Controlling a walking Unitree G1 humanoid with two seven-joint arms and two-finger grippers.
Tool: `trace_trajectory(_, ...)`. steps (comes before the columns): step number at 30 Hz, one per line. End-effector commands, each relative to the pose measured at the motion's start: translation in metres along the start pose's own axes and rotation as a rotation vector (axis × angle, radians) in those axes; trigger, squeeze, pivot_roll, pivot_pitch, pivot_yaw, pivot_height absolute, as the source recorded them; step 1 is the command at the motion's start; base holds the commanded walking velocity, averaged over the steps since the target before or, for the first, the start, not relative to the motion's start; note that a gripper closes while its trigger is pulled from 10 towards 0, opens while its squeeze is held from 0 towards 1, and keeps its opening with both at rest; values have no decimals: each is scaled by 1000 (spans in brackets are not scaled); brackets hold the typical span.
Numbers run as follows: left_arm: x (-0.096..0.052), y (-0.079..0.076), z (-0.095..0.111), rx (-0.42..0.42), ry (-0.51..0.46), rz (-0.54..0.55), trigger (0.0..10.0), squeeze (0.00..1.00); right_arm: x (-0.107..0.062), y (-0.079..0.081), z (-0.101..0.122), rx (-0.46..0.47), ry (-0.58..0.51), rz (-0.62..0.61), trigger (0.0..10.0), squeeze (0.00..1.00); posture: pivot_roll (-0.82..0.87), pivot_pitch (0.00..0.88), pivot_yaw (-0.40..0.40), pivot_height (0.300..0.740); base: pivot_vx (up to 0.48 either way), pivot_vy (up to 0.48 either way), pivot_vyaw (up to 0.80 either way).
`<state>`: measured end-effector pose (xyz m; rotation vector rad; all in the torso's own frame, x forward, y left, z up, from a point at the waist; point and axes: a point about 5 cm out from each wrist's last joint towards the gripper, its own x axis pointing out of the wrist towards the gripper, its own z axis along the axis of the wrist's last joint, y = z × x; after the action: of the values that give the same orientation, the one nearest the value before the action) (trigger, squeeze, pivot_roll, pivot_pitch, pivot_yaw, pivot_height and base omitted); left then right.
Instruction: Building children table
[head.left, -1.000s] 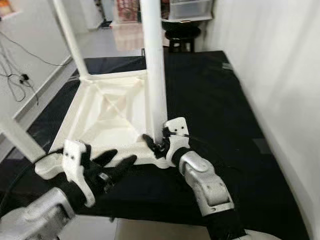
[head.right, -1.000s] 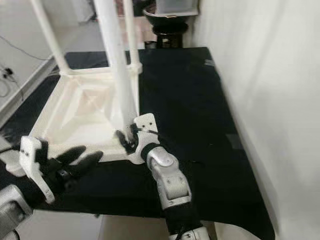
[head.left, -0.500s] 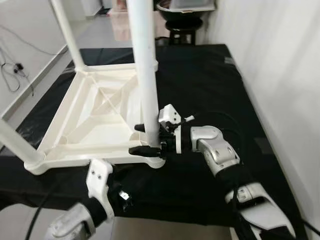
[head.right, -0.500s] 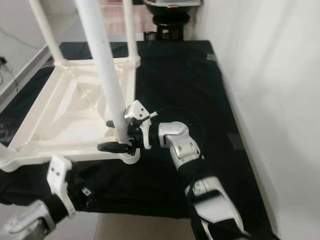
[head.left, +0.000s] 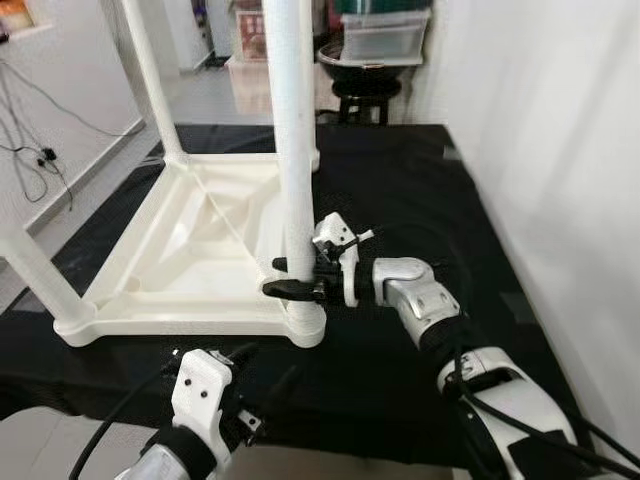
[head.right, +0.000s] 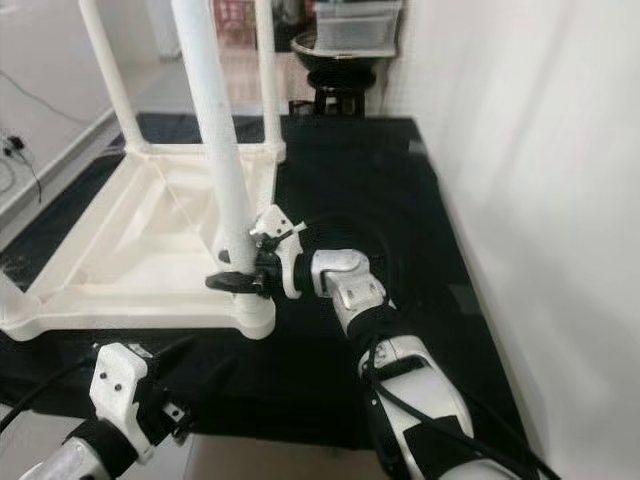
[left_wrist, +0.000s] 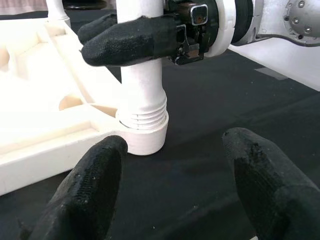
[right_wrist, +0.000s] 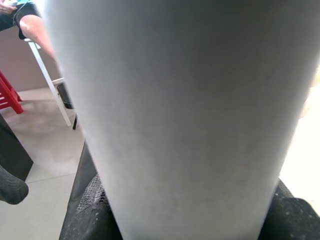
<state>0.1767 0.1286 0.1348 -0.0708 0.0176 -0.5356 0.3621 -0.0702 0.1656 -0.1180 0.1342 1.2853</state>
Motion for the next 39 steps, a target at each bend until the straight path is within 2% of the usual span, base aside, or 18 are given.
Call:
trace_trajectory(1, 0, -1, -6, -3, 22, -12, 10000, 0, -5, 0, -10, 31, 5, -11, 0, 0, 71, 0, -1, 740, 0, 0, 0)
trace_trajectory(2, 3, -4, -9, 10, 22, -39, 10000, 0, -18, -7, -24, 45, 41, -137, 0, 0, 56, 0, 0, 740, 0, 0, 0)
trace_trajectory(3, 3, -4, -9, 10, 22, -39, 10000, 0, -18, -7, -24, 45, 41, -137, 0, 0, 56, 0, 0, 740, 0, 0, 0)
trace_trajectory(4, 3, -3, -10, 15, 26, -48, 10000, 0, -23, -8, -40, 111, 89, -311, 0, 0, 43, 0, 4, 740, 0, 0, 0)
trace_trajectory(5, 3, -3, -10, 15, 26, -48, 10000, 0, -23, -8, -40, 111, 89, -311, 0, 0, 43, 0, 4, 740, 0, 0, 0)
trace_trajectory(6, 5, 0, -12, 20, 31, -49, 10000, 0, -19, 13, -58, 245, 82, -511, 0, 0, 19, 14, 30, 740, 0, 0, 0)
trace_trajectory(7, 5, 0, -12, 20, 31, -49, 10000, 0, -19, 13, -58, 245, 82, -511, 0, 0, 19, 14, 30, 740, 0, 0, 0)
trace_trajectory(9, 11, 5, -16, 9, 49, -69, 10000, 0, -31, 45, -73, 329, 106, -740, 0, 0, -28, 0, 63, 740, 0, 0, 0)
trace_trajectory(12, 13, 6, -17, 5, 50, -76, 10000, 0, -34, 44, -73, 343, 102, -774, 0, 0, -40, 0, 65, 740, 0, 0, 0)
trace_trajectory(17, 19, 9, -20, -10, 53, -95, 10000, 0, -32, 22, -66, 286, 116, -784, 0, 0, -9, 0, 48, 740, 0, 0, 0)
trace_trajectory(18, 21, 10, -20, -21, 53, -96, 10000, 0, -26, 20, -62, 277, 97, -725, 10000, 224, -2, 0, 48, 740, 0, 0, 0)
trace_trajectory(19, 21, 10, -20, -21, 53, -96, 10000, 0, -26, 20, -62, 277, 97, -725, 10000, 224, -2, 0, 48, 740, 0, 0, 0)
trace_trajectory(20, 23, 10, -22, -32, 51, -96, 10000, 0, -22, 18, -58, 268, 77, -662, 10000, 1000, 1, 0, 46, 740, 0, 0, 0)
trace_trajectory(24, 27, 9, -23, -45, 45, -103, 10000, 0, -15, 11, -42, 218, -1, -526, 10000, 1000, 2, 0, 40, 740, 0, 0, 0)
trace_trajectory(27, 32, 8, -24, -58, 38, -124, 10000, 0, -17, 7, -11, 128, -106, -363, 10000, 1000, -1, 0, 34, 740, 0, 0, 0)
trace_trajectory(28, 34, 8, -24, -69, 34, -138, 10000, 0, -20, 3, 0, 72, -122, -252, 10000, 0, 1, 0, 31, 740, 0, 0, 0)
trace_trajectory(38, 42, 7, -28, -86, 31, -162, 10000, 0, -20, -6, 1, -2, 18, 11, 10000, 0, 37, 0, 10, 740, 0, 0, 0)
trace_trajectory(39, 42, 8, -29, -89, 29, -155, 10000, 0, -18, -7, 2, -1, 24, 23, 9176, 0, 49, 0, 3, 740, 0, 0, 0)
